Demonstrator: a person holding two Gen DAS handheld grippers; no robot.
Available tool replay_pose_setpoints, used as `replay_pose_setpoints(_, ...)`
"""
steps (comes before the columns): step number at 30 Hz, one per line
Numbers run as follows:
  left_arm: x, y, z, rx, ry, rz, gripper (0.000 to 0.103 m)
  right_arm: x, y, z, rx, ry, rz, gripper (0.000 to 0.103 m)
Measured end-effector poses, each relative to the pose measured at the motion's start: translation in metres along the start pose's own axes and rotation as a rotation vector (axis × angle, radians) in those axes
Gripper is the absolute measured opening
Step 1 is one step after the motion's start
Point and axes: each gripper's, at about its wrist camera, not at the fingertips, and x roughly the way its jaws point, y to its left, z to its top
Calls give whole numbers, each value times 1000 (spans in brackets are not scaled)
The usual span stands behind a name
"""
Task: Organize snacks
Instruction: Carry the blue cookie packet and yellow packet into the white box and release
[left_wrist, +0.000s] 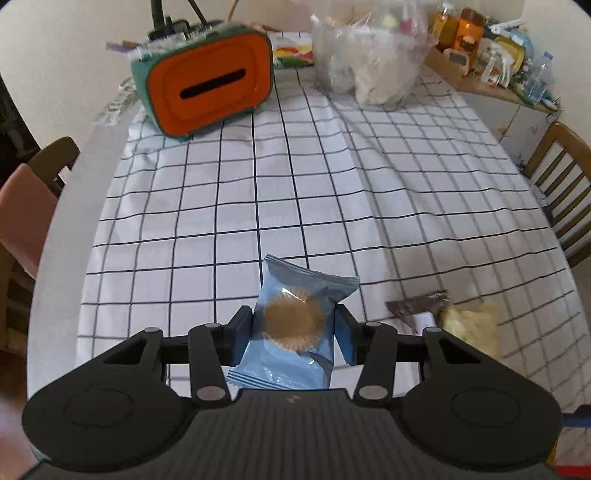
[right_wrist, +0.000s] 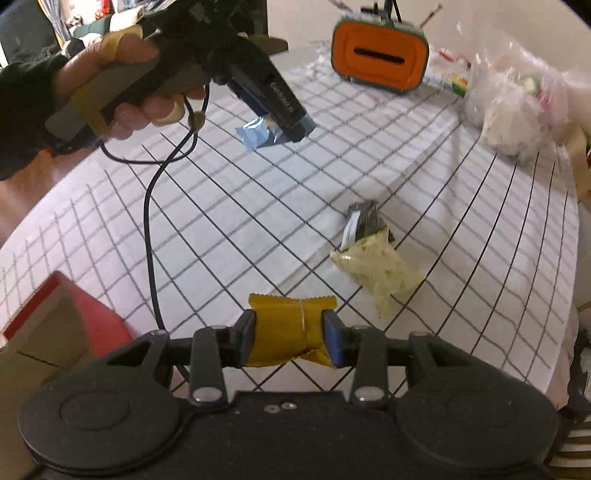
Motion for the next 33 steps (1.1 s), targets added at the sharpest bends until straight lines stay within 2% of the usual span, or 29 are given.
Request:
replay_pose_setpoints(10, -84, -16, -31, -17, -30, -5, 47, -62, 24, -11, -36, -98, -26, 38)
replay_pose_setpoints(20, -158, -59, -90, 2, -35, -25, 47, -108, 45, -40, -25, -159, -22, 38)
replay_pose_setpoints(30, -180, -95, -150, -15, 36, -71, 47, -124, 61, -74, 41, -168, 11, 38)
replay_pose_setpoints(33, -179, -103, -164, -5, 47, -53, 47, -122, 65, -84, 83, -147, 28, 38)
